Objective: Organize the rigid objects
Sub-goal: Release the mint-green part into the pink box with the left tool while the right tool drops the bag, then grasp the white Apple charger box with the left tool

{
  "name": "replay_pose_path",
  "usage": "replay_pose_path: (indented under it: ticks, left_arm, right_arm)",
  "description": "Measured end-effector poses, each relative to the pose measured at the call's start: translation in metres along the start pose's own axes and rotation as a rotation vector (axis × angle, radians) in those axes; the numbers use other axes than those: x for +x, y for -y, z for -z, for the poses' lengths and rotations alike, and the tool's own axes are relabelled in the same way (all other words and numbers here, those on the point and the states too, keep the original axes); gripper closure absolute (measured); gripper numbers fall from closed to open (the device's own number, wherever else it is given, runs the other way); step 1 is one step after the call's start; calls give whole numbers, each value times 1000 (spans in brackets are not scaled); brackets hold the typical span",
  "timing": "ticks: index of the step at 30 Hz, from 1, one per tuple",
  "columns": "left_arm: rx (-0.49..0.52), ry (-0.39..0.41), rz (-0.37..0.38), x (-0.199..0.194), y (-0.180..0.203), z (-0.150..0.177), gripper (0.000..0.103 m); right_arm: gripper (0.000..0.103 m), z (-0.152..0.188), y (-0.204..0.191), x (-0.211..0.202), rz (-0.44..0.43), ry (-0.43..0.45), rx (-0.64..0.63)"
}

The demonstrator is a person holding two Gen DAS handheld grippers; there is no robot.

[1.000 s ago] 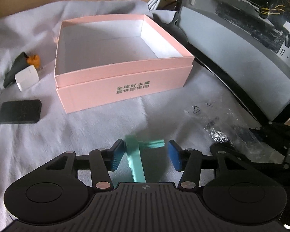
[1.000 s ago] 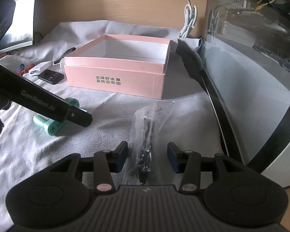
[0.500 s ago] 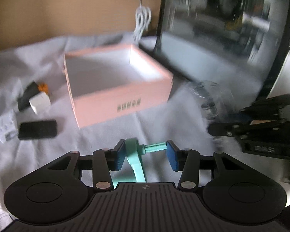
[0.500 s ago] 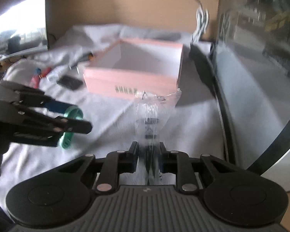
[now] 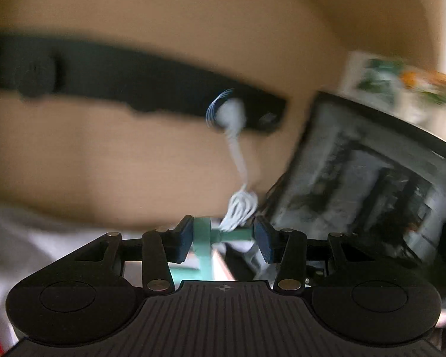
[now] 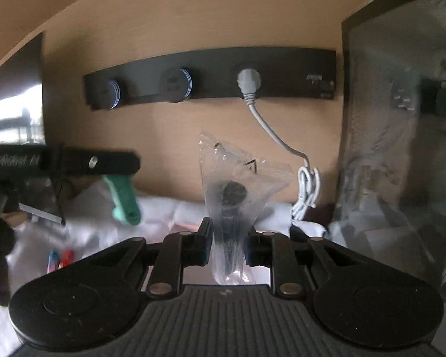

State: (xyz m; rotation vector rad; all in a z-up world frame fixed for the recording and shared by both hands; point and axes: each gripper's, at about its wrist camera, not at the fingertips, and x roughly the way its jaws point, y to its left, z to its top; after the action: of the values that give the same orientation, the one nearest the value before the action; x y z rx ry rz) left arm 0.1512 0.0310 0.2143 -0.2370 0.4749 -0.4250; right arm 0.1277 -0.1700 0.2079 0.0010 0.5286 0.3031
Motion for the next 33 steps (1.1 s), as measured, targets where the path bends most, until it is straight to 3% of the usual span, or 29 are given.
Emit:
replay_pose_path:
  ticks: [3, 5, 7, 13, 16, 21, 24, 29, 33]
  left_arm:
    - [20, -17, -36, 14, -8, 7, 54]
    - [42, 1, -76, 10, -13, 21, 54]
    - [15, -7, -104, 4, -25, 41, 54]
    - [1, -120, -278, -37, -62, 114, 54]
    - [-17, -153, -387, -71, -82, 150, 54]
    - [-144, -180, -546, -130, -122, 195, 54]
    - [-209, -173, -572, -153, -138, 203, 54]
    - [-216, -152, -551, -166, -148, 201, 54]
    - [-214, -136, -575, -165, -154, 194, 54]
  right_arm:
    - [70, 9, 0, 8, 24, -26, -7]
    - [50, 31, -4, 4, 25, -33, -49]
    - [43, 59, -10, 4, 22, -72, -94]
    - [43, 126, -25, 1, -4, -175, -116]
    - [40, 140, -35, -3, -42, -201, -87]
    - [39, 154, -56, -9, -103, -225, -110]
    - [39, 161, -68, -7, -100, -239, -136]
    - [39, 167, -83, 3, -132, -313, -186]
    - [39, 172, -92, 2, -128, -315, -222]
